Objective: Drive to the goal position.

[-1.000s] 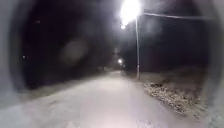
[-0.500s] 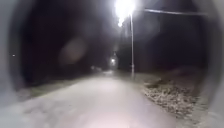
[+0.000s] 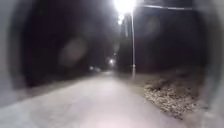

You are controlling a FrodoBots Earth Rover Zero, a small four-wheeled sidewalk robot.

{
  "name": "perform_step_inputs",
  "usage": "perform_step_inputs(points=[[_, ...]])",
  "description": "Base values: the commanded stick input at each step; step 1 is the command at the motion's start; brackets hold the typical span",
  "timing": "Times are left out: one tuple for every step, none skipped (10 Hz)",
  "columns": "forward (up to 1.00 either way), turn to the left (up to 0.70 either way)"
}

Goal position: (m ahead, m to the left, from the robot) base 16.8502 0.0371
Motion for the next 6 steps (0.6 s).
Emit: perform_step_inputs(points=[[1.0, 0.0], [1.0, 0.0], [1.0, 0.0], [1.0, 0.0], [1.0, 0.0], [1.0, 0.0]])
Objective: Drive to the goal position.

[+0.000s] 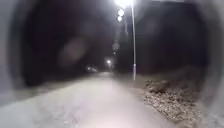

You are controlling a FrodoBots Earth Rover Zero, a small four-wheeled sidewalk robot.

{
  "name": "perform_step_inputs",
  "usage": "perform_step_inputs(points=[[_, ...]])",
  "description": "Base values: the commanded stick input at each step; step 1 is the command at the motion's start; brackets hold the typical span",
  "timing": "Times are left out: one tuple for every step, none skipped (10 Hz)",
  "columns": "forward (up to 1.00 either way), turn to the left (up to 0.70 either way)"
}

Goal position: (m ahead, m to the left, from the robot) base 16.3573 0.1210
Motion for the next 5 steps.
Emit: perform_step_inputs(points=[[1.0, 0.0], [1.0, 0.0], [1.0, 0.0], [1.0, 0.0], [1.0, 0.0]])
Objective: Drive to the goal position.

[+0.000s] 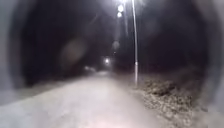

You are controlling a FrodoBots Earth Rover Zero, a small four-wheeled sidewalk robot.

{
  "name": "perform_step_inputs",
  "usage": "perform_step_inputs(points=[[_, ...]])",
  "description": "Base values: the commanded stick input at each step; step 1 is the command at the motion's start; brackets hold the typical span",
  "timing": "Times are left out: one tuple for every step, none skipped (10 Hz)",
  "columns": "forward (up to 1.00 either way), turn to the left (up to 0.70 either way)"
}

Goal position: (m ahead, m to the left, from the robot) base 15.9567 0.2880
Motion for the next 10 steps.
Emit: perform_step_inputs(points=[[1.0, 0.0], [1.0, 0.0], [1.0, 0.0], [1.0, 0.0], [1.0, 0.0], [1.0, 0.0], [1.0, 0.0], [1.0, 0.0], [1.0, 0.0], [1.0, 0.03]])
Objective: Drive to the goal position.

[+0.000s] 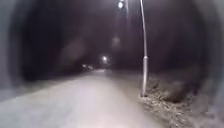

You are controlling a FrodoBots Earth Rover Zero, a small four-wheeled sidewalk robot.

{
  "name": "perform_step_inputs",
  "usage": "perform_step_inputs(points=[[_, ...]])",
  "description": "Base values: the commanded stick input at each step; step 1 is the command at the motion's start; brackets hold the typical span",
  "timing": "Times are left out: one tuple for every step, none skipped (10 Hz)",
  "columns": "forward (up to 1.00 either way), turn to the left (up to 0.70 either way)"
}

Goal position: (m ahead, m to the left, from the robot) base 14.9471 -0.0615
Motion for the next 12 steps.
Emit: perform_step_inputs(points=[[1.0, 0.19], [1.0, 0.32], [1.0, 0.4], [1.0, 0.4], [1.0, 0.33], [1.0, 0.05], [1.0, 0.0], [1.0, 0.0], [1.0, 0.08], [1.0, 0.38], [1.0, 0.39], [1.0, 0.38]])
